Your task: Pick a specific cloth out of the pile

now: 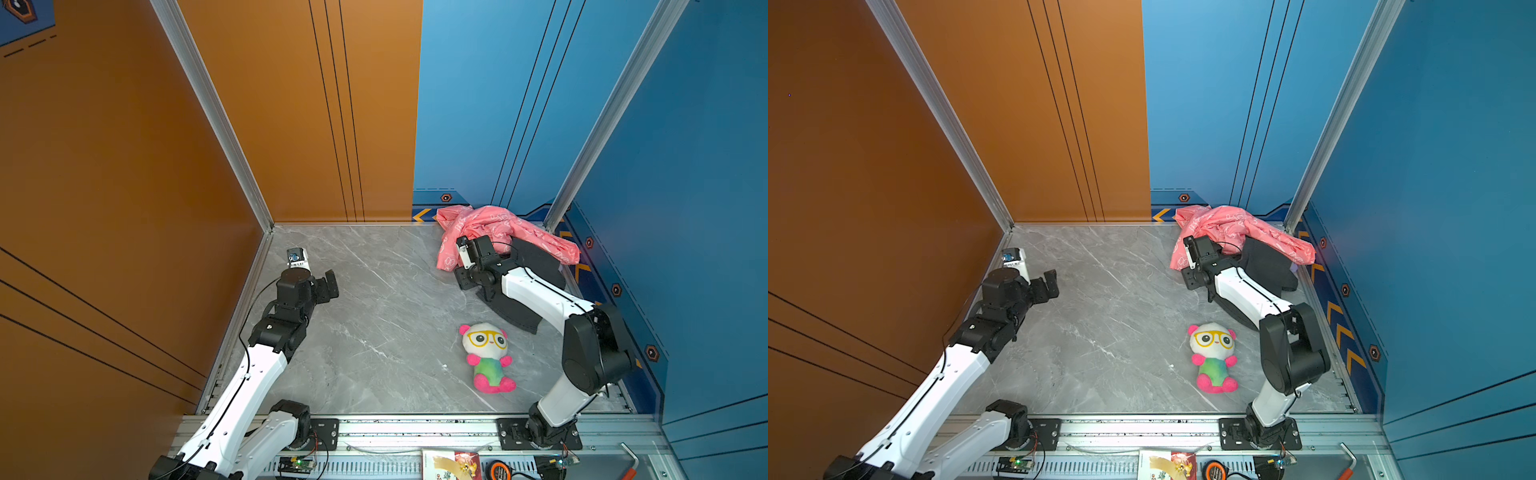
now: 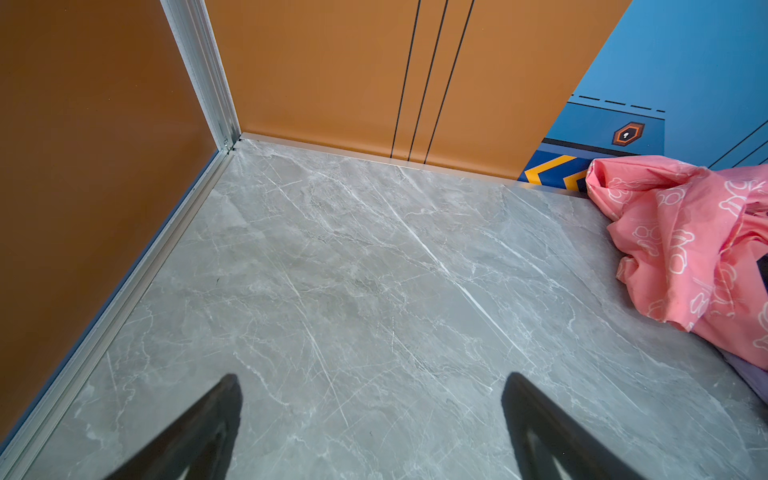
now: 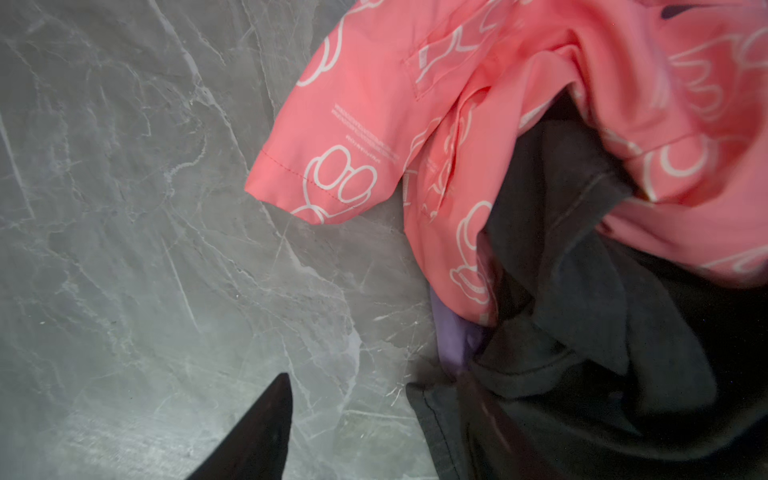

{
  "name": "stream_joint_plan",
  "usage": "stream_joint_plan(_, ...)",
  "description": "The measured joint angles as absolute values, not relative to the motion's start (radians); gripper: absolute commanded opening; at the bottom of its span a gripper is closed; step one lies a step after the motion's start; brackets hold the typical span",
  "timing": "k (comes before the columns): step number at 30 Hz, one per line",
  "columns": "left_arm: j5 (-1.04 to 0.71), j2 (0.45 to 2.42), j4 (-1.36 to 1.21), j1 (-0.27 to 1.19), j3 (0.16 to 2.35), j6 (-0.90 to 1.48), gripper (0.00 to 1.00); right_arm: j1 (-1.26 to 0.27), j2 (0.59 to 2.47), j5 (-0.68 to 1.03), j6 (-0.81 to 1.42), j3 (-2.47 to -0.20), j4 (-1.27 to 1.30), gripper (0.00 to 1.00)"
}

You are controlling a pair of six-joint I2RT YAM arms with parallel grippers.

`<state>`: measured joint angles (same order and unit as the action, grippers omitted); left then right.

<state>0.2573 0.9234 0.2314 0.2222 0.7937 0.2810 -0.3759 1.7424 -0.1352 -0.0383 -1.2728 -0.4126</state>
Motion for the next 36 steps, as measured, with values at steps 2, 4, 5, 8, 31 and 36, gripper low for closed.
stream_joint_plan(2, 0.257, 0.923, 0.231, 0.224, 0.793, 0.286, 0.98, -0.375, 1.796, -0.144, -0.028, -1.304, -0.43, 0.51)
stream_joint_plan(4, 0.257, 0.923, 0.231, 0.225, 0.793, 0.292, 0.98, -0.374, 1.841, -0.163, -0.021, -1.329, -0.447, 0.45)
stream_joint_plan(5, 0.257, 0.923, 0.231, 0.225, 0.793, 0.295, 0.98, -0.374, 1.855, -0.173, -0.017, -1.338, -0.457, 0.43)
stream_joint_plan(8, 0.257, 0.923, 0.231, 0.225, 0.793, 0.303, 0.98, -0.37, 1.897, -0.208, -0.007, -1.365, -0.485, 0.38)
stream_joint_plan(31, 0.261, 0.91, 0.229, 0.231, 0.772, 0.323, 0.98, -0.327, 2.054, -0.406, -0.012, -1.436, -0.549, 0.34)
stream_joint_plan(36, 0.261, 0.91, 0.229, 0.231, 0.772, 0.323, 0.98, -0.326, 2.092, -0.428, -0.028, -1.469, -0.546, 0.34)
